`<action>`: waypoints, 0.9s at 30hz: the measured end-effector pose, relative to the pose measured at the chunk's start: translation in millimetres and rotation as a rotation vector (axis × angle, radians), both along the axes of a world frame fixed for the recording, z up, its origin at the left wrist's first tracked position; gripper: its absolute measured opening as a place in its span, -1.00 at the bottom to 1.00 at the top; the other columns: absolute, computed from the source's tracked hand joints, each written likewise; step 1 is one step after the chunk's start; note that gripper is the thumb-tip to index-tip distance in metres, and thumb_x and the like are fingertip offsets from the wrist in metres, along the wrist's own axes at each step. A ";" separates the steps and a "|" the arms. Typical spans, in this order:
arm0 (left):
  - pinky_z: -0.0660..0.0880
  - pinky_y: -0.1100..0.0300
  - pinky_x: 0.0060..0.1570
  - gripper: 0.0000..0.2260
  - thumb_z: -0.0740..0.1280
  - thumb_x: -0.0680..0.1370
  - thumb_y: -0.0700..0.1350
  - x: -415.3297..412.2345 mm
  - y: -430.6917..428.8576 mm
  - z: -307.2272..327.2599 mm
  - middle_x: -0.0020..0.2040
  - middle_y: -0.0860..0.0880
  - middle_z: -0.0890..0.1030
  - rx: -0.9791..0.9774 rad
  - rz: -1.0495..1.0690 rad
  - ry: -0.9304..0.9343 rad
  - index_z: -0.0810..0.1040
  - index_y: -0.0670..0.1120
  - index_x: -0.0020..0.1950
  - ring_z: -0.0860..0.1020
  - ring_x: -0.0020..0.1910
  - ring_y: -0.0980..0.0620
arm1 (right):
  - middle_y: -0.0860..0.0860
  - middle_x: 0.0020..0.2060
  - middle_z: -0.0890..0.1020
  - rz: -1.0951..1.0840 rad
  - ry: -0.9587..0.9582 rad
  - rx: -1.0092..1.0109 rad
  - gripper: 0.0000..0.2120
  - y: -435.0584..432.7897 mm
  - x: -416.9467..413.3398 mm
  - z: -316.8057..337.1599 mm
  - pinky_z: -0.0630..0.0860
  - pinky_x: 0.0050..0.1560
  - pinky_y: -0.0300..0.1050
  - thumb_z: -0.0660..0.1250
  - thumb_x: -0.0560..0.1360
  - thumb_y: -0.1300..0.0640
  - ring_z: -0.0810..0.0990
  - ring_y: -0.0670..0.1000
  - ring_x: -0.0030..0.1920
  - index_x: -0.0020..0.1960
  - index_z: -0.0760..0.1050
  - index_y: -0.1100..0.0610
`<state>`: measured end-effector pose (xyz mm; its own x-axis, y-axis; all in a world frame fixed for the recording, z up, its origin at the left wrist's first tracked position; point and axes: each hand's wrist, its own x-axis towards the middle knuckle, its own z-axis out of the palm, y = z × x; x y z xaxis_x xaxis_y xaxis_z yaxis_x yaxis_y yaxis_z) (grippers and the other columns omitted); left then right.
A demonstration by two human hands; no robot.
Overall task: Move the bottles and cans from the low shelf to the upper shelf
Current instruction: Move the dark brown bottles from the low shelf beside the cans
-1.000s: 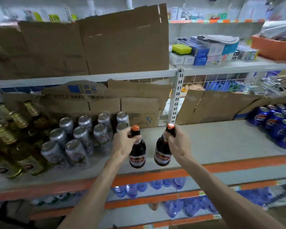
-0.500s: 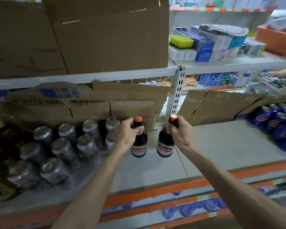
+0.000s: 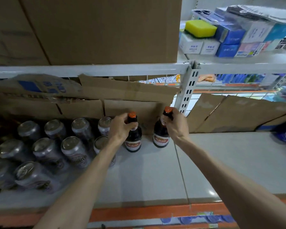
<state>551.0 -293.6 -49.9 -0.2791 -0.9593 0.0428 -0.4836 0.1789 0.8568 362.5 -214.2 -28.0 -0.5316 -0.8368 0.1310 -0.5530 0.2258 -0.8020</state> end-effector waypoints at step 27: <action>0.53 -0.09 -0.07 -0.85 0.47 0.42 -0.14 -2.5 -14.0 0.6 -0.15 -0.13 0.68 0.021 -0.034 0.055 0.61 -0.19 -0.08 0.63 -0.08 -0.14 | -0.04 -0.29 0.58 0.182 -0.008 0.047 -0.94 -22.0 1.4 -21.7 0.51 -0.18 0.06 0.19 0.55 0.22 0.56 0.07 -0.25 0.01 0.38 0.11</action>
<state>548.5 -307.5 -49.3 -0.3097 -0.9500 0.0393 -0.4297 0.1767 0.8855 363.9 -236.2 -49.7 -0.3716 -0.9244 0.0860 -0.5822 0.1599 -0.7971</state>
